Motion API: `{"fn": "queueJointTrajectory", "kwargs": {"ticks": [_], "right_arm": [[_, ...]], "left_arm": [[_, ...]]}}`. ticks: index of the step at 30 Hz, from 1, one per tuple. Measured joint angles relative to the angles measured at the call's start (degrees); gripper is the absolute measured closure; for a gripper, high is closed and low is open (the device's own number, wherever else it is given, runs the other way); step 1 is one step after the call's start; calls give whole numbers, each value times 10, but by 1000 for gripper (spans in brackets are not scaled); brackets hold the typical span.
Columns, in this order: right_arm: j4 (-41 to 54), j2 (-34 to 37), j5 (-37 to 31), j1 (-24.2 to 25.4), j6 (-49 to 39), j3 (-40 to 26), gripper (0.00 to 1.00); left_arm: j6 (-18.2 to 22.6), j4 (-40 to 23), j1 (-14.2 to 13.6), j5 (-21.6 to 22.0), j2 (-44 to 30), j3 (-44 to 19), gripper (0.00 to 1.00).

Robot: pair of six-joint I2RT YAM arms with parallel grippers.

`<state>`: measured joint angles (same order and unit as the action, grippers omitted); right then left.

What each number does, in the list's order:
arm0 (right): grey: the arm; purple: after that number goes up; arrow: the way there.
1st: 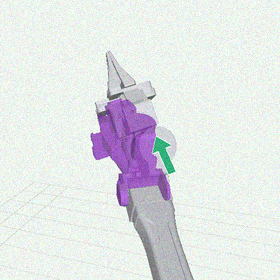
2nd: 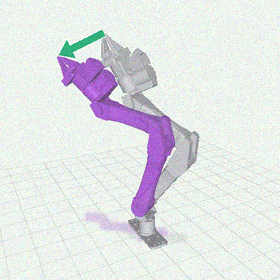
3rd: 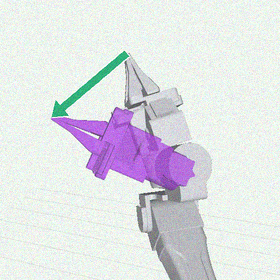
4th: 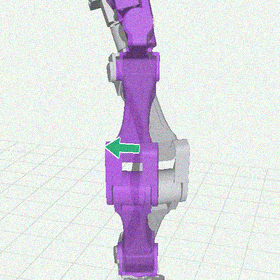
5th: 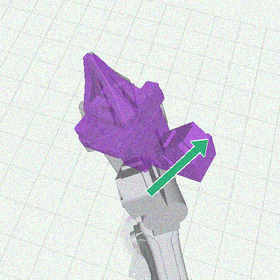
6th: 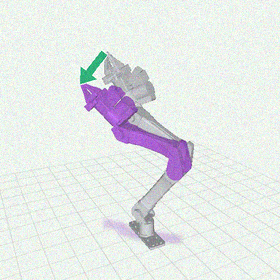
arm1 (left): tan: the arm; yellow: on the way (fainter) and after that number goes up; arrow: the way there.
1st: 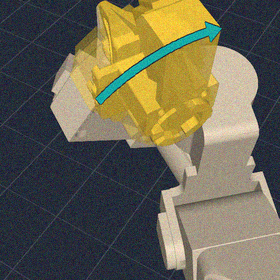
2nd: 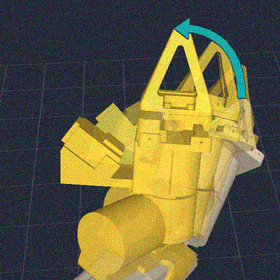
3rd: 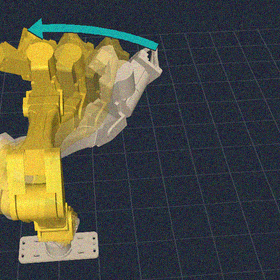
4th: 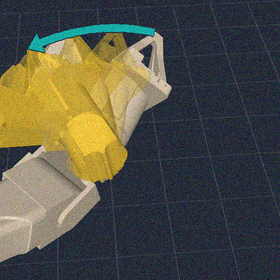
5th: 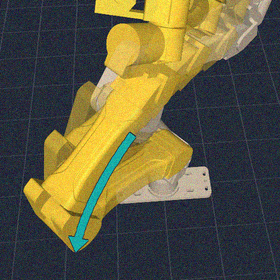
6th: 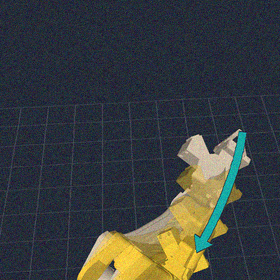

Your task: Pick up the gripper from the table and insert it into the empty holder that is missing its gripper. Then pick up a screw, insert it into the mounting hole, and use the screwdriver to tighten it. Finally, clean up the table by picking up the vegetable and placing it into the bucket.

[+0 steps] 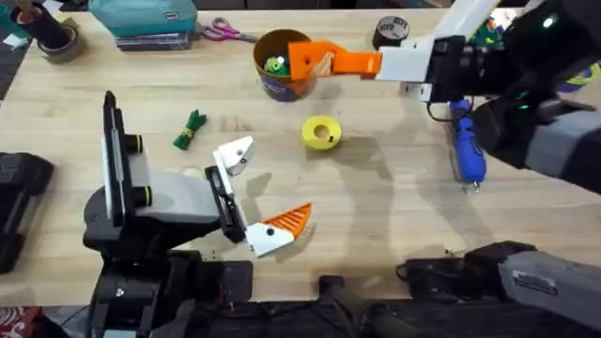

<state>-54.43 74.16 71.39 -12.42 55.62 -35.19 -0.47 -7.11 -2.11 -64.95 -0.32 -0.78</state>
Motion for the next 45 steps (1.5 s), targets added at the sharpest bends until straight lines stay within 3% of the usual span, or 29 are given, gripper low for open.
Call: {"fn": "queueJointTrajectory", "kwargs": {"ticks": [7,14,29,45], "right_arm": [[-93,94,77,3,156,11,992],[-125,141,129,2,231,12,992],[-163,213,115,-66,256,16,992],[-188,216,57,-91,254,59,992]], "left_arm": [[0,0,0,0,0,0,15],[0,0,0,0,0,0,16],[0,0,0,0,0,0,15],[0,0,0,0,0,0,16]]}}
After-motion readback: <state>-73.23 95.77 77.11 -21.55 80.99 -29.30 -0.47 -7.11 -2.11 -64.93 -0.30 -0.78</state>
